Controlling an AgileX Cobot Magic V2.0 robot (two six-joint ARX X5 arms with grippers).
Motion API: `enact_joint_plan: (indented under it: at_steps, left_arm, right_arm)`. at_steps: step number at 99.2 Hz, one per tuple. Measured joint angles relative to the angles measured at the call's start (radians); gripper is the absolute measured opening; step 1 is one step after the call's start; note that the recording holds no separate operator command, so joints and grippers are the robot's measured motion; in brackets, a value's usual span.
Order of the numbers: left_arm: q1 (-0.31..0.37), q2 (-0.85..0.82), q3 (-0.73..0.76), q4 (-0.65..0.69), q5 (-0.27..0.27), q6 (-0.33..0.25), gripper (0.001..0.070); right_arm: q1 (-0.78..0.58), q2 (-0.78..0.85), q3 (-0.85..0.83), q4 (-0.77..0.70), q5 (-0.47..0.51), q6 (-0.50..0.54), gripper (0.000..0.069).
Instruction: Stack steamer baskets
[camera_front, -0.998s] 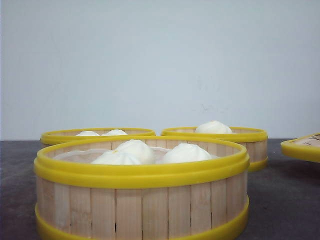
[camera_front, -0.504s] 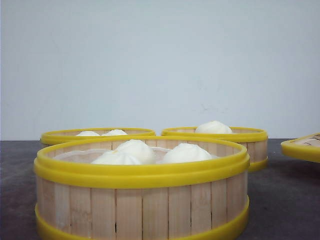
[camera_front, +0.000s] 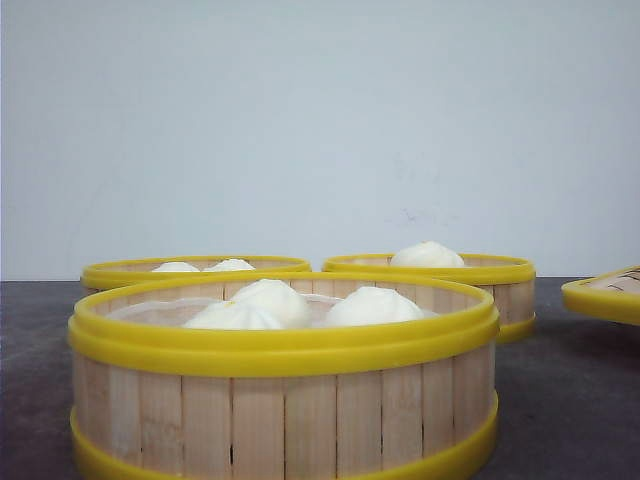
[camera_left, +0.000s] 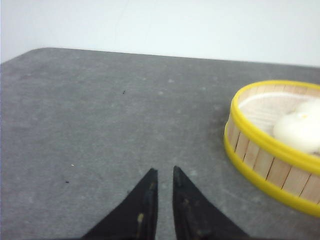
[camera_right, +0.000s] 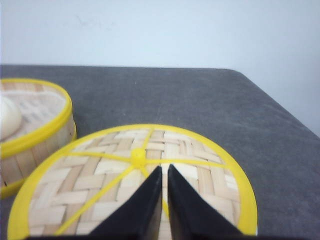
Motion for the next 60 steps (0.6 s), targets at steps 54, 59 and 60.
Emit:
enact_joint_plan:
  at_steps: [54,59,60]
  left_arm:
    - [0.0,0.0,0.0,0.008,0.02,-0.206,0.0024]
    - [0.0,0.0,0.002,0.008,0.034,-0.221,0.0024]
    - [0.0,0.0,0.002,0.008,0.037,-0.224,0.0024]
  right_arm:
    - [0.0,0.0,0.0,0.015,-0.013,0.4,0.0013]
    - [0.0,0.0,0.0,0.02,-0.026,0.435,0.001]
    - [0.0,0.0,0.001,0.019,-0.028,0.441,0.001]
